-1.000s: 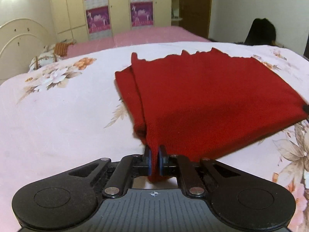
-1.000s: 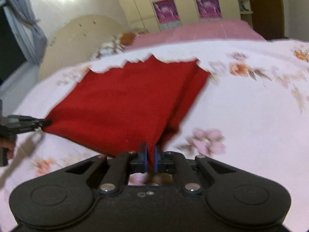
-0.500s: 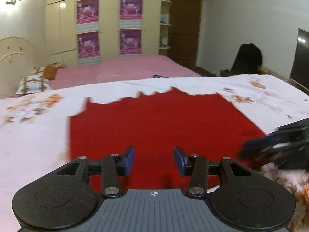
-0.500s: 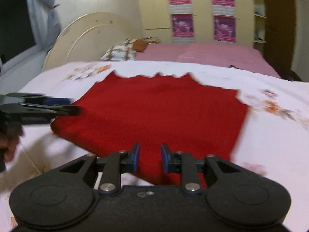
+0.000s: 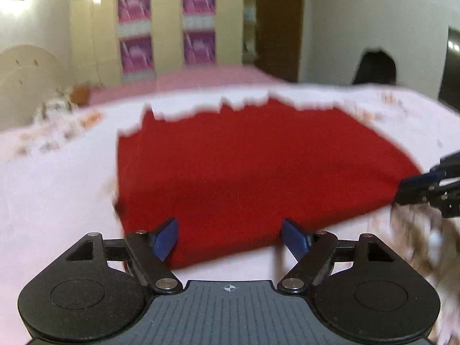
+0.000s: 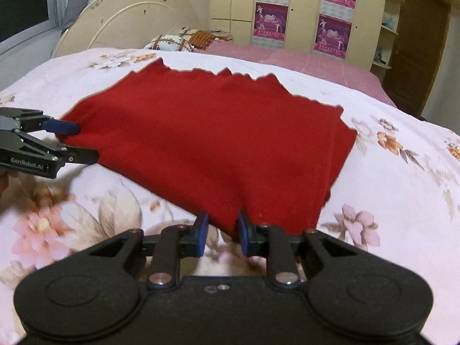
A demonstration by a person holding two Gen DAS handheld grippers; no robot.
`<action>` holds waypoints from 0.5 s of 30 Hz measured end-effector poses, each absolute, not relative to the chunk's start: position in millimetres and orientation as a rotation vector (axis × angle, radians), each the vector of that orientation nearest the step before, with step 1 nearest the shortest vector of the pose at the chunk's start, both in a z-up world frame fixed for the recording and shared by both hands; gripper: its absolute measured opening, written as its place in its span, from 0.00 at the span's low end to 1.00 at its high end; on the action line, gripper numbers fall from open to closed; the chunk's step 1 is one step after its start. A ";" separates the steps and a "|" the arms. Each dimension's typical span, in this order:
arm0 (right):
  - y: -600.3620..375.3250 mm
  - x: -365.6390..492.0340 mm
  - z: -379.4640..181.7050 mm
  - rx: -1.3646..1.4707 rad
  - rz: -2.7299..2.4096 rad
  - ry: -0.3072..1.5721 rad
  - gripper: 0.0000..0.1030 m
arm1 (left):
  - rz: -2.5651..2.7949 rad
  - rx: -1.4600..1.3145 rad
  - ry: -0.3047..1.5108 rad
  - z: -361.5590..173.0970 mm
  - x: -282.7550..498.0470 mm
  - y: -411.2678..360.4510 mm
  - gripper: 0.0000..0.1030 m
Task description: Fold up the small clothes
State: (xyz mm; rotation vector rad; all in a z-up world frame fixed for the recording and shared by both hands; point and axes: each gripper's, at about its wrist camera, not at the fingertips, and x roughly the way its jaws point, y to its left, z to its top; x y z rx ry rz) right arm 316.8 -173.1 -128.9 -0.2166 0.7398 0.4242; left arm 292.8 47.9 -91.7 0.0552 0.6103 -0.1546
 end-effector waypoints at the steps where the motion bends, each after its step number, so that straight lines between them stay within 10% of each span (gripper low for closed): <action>1: -173.5 316.6 -120.8 -0.189 0.422 0.707 0.22 | -0.156 0.039 0.576 -84.3 294.7 48.4 0.77; 15: -180.2 392.8 -124.9 -0.183 0.258 0.750 0.23 | -0.092 -0.011 0.673 -98.5 377.9 54.2 0.87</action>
